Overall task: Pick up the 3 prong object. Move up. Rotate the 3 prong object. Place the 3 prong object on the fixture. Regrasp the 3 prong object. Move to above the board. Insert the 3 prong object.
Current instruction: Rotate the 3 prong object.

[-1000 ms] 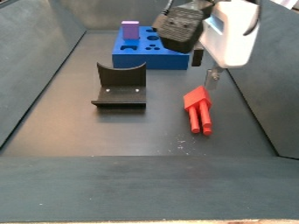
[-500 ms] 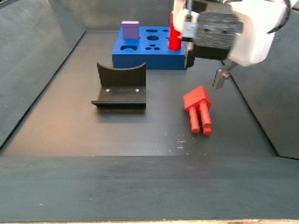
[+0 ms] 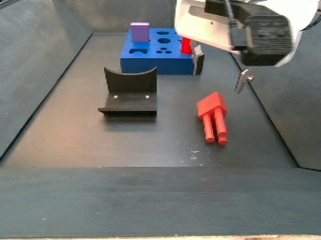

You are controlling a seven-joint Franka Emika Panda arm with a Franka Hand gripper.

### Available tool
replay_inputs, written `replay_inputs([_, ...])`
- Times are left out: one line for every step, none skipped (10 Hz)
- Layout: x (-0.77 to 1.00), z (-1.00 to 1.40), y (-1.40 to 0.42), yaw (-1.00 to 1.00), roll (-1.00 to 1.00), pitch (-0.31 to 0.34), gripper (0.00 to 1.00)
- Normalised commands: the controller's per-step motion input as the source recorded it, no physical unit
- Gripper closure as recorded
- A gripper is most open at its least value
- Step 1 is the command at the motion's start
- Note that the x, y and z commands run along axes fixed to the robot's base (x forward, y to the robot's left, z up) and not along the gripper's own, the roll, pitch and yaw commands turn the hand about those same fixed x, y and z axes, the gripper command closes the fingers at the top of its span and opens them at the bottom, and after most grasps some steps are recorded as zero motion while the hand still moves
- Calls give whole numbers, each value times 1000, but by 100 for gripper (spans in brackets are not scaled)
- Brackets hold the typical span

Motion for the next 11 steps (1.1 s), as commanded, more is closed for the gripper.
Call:
replay_inputs([38, -30, -1, 1000, 4, -21, 0])
replay_inputs([38, -30, -1, 1000, 5, -23, 0])
replay_inputs([38, -30, -1, 1000, 5, -27, 0])
replay_inputs([38, -30, -1, 1000, 6, -29, 0])
replay_inputs([38, -31, -1, 1000, 8, -37, 0])
replay_inputs([38, -31, -1, 1000, 9, -42, 0])
replay_inputs([37, -31, -1, 1000, 11, -55, 0])
replay_inputs([36, -32, -1, 811, 12, -58, 0])
replay_inputs([34, -33, -2, 480, 12, -57, 0])
replay_inputs([33, -34, -2, 310, 12, -56, 0])
replay_inputs([0, -1000, 0, 0, 0, 0, 0])
